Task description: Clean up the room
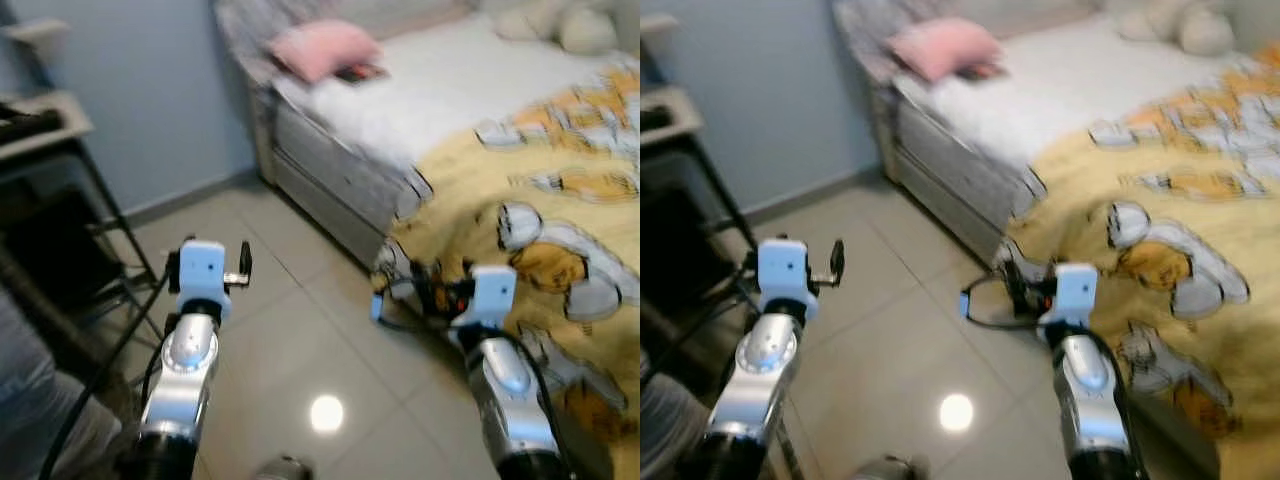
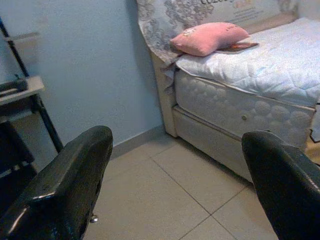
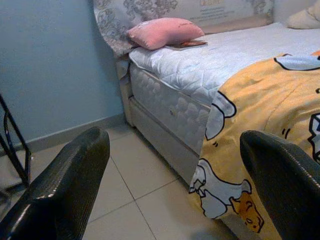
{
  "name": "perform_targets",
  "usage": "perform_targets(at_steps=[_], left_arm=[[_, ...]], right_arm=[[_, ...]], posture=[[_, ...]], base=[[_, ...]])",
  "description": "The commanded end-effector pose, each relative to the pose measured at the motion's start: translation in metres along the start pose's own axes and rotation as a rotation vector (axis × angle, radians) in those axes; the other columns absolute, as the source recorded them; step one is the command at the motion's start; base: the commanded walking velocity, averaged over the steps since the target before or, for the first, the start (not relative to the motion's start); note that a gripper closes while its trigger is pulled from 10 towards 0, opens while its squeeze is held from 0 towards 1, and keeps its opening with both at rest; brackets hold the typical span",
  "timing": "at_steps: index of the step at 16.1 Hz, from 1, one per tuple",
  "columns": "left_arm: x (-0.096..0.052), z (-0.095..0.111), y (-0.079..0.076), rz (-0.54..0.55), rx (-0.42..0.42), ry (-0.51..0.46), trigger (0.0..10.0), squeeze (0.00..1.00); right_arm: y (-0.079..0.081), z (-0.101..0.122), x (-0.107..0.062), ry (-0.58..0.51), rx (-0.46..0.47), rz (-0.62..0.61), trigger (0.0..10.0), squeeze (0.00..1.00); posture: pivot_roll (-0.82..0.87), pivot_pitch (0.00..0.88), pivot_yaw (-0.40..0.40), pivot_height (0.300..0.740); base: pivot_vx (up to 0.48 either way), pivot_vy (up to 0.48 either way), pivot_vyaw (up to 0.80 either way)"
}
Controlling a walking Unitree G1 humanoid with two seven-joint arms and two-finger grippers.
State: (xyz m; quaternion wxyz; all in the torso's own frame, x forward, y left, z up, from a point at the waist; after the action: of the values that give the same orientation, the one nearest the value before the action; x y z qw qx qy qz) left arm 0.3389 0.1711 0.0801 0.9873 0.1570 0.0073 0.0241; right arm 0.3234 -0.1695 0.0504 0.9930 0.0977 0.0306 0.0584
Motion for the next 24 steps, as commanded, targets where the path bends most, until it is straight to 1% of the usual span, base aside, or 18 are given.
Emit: perform_targets(at_steps=[1, 3, 5, 9, 10, 11, 12, 16, 20, 22, 23, 24], left_arm=[[0.005, 0.006, -0.005, -0.016, 0.041, -0.015, 10.0, 0.00], [0.008, 0.011, -0.003, -0.003, -0.023, -0.025, 10.0, 0.00], [0.009, 0.008, -0.001, 0.015, -0.076, -0.003, 10.0, 0.00], [0.007, 0.003, -0.001, 0.014, -0.098, 0.013, 10.0, 0.00], [0.006, -0.002, 0.000, 0.031, -0.118, 0.037, 10.0, 0.00], [0.003, -0.010, -0.001, 0.051, -0.171, 0.081, 10.0, 0.00], [0.002, -0.013, -0.003, 0.052, -0.187, 0.094, 10.0, 0.00], [0.002, -0.008, -0.005, 0.030, -0.152, 0.062, 10.0, 0.00], [0.000, -0.007, -0.007, 0.017, -0.135, 0.057, 10.0, 0.00], [-0.002, -0.016, -0.013, -0.003, -0.041, 0.116, 10.0, 0.00], [-0.002, -0.010, -0.011, 0.000, -0.044, 0.073, 10.0, 0.00], [-0.002, -0.008, -0.010, 0.004, -0.026, 0.065, 10.0, 0.00]], right_arm=[[-0.001, 0.001, 0.002, 0.003, -0.001, 0.003, 10.0, 0.00], [-0.007, -0.005, 0.003, 0.039, -0.002, -0.029, 10.0, 0.00], [-0.008, -0.006, 0.003, 0.046, -0.004, -0.036, 10.0, 0.00], [-0.011, -0.010, 0.001, 0.059, 0.005, -0.050, 10.0, 0.00], [-0.011, -0.013, 0.000, 0.074, -0.009, -0.040, 10.0, 0.00], [-0.010, -0.016, -0.001, 0.084, -0.009, -0.032, 10.0, 0.00], [-0.009, -0.017, -0.002, 0.085, -0.010, -0.028, 10.0, 0.00], [-0.010, -0.017, -0.002, 0.092, -0.016, -0.018, 10.0, 0.00], [-0.007, -0.018, -0.001, 0.096, -0.018, 0.004, 10.0, 0.00], [-0.003, -0.022, -0.002, 0.108, -0.011, 0.025, 10.0, 0.00], [-0.001, -0.024, -0.003, 0.117, -0.011, 0.033, 10.0, 0.00], [-0.001, -0.025, -0.004, 0.120, -0.008, 0.030, 10.0, 0.00]], posture=[[0.02, 0.000, 0.030, 0.740], [0.02, 0.000, 0.029, 0.740], [0.01, 0.000, 0.031, 0.740], [0.01, 0.000, 0.030, 0.740], [0.01, 0.000, 0.029, 0.740], [0.01, 0.000, 0.027, 0.740], [0.01, 0.000, 0.026, 0.740], [0.02, 0.000, 0.020, 0.740], [0.02, 0.000, 0.022, 0.740], [0.03, 0.000, 0.023, 0.740], [0.03, 0.000, 0.023, 0.740], [0.03, 0.000, 0.022, 0.740]], base=[[0.000, -0.416, 0.61], [0.227, 0.000, 0.00], [0.476, 0.000, 0.00], [0.480, 0.000, 0.00], [0.480, 0.000, 0.00], [0.480, 0.000, 0.77], [0.480, 0.000, 0.77], [0.480, 0.000, 0.72], [0.480, 0.000, 0.70], [0.000, 0.000, 0.67], [0.000, 0.000, 0.66], [0.000, 0.000, 0.66]])
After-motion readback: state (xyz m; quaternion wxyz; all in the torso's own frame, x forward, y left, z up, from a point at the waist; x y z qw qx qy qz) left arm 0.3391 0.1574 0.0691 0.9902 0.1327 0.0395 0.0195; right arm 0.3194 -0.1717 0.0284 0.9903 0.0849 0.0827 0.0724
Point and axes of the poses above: a point about 5 cm out from each wrist's last joint towards the gripper, its own x axis pointing out of the wrist towards the gripper, its own z axis along the axis of the wrist's last joint, y = z × x, the point moved 5 cm from there along x, pointing out of the wrist towards the gripper, and after that the axes turned 7 degrees about x, right-handed, at the moved point
